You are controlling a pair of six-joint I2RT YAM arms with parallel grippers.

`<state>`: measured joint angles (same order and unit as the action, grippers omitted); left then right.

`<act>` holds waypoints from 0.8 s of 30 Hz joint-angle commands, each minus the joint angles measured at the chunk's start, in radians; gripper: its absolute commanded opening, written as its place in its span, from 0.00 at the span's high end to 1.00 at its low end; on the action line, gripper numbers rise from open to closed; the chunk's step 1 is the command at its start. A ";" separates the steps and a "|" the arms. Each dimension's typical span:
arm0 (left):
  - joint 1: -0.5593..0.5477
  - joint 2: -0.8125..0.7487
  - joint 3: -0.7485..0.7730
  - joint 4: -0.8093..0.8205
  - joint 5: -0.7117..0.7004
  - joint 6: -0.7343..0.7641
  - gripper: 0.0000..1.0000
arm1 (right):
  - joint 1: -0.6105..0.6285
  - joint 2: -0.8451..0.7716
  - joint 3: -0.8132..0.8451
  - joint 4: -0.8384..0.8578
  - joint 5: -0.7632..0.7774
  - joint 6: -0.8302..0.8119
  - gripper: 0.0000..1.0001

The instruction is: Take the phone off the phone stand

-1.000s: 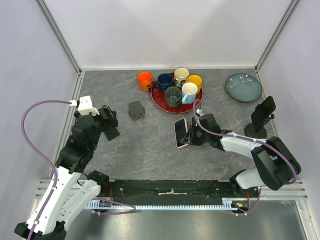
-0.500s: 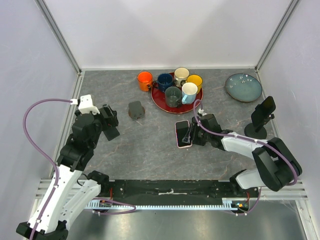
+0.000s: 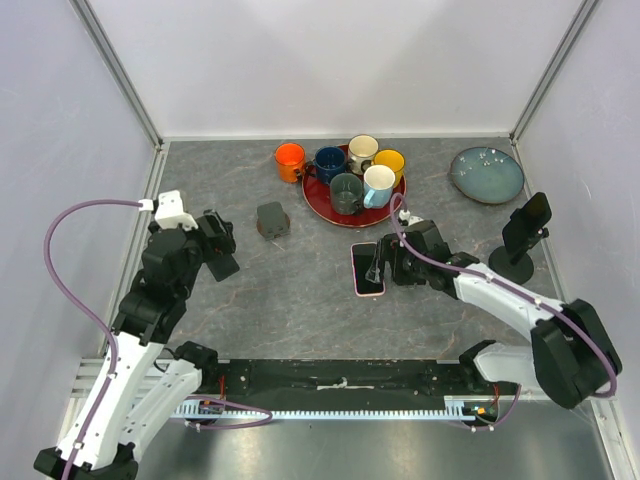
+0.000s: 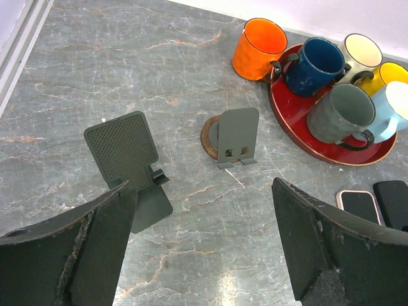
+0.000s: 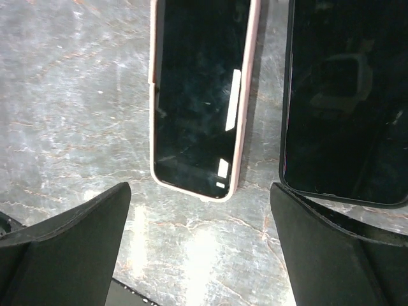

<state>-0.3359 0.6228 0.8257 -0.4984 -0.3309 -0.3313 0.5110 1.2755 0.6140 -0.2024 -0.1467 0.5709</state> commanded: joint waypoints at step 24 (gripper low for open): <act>-0.012 -0.339 -0.138 -0.149 0.036 -0.086 0.07 | -0.215 -0.194 0.734 -0.658 0.834 -0.302 0.02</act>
<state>-0.3359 0.3126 0.6960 -0.6273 -0.3107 -0.3820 0.4000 1.1118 1.2541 -0.7769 0.4992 0.2905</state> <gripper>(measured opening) 0.926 0.982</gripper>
